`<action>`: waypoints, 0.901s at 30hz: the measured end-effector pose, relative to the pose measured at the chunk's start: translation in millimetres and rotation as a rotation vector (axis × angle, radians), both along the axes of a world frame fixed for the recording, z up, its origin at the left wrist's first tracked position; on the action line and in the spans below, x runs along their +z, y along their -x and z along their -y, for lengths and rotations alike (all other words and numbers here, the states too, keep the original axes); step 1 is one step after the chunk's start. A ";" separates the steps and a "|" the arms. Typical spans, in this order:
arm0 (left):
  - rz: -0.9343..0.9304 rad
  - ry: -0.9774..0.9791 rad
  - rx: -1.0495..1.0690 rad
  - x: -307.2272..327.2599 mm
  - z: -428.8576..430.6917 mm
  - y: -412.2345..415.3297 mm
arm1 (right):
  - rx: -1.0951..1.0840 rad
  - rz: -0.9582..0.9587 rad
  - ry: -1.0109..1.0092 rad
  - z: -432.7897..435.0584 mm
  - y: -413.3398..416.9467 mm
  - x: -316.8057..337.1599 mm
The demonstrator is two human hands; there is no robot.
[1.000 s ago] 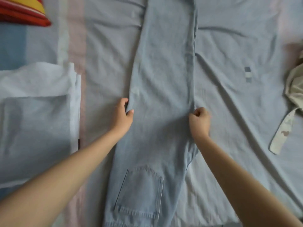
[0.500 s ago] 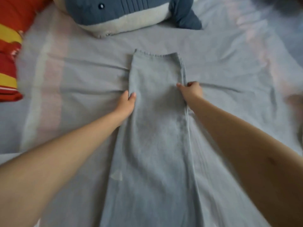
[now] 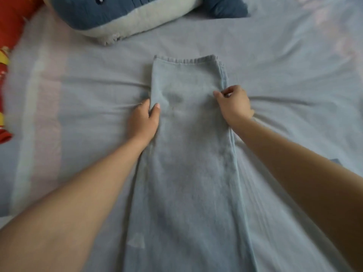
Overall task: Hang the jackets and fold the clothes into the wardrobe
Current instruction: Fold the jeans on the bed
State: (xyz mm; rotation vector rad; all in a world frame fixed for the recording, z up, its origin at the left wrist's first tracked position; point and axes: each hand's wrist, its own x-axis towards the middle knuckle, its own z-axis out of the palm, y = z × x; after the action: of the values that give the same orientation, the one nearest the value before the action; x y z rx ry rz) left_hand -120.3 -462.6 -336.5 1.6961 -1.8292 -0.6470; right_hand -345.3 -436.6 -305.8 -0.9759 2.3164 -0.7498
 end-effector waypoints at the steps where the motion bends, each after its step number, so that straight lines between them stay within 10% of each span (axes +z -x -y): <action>1: -0.053 -0.075 0.019 -0.3 5.5 0.4 | -0.017 0.030 -0.046 5.7 1.9 0.1; 6: -0.394 -0.450 0.005 12.4 46.5 -14.8 | -0.079 0.087 -0.154 31.4 -0.1 5.0; 16: -0.446 -0.487 -0.050 13.0 48.4 -10.0 | -0.232 0.484 -0.002 37.3 16.3 0.2; 21: -0.429 -0.413 -0.008 11.2 47.6 -9.4 | -0.061 -0.212 -0.002 24.0 -6.7 6.9; 25: -0.128 -0.148 0.036 0.6 38.9 -8.9 | 0.976 -0.643 0.157 11.2 -33.3 -6.3; 27: 0.075 -0.018 0.053 -1.6 30.7 -2.6 | 1.072 -0.699 0.032 27.6 -14.7 -22.7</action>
State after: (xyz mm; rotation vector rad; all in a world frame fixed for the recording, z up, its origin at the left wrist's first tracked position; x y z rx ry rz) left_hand -117.7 -493.3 -338.1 1.7971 -1.8272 -0.5875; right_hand -330.6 -464.2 -328.5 -2.4493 1.7679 0.0340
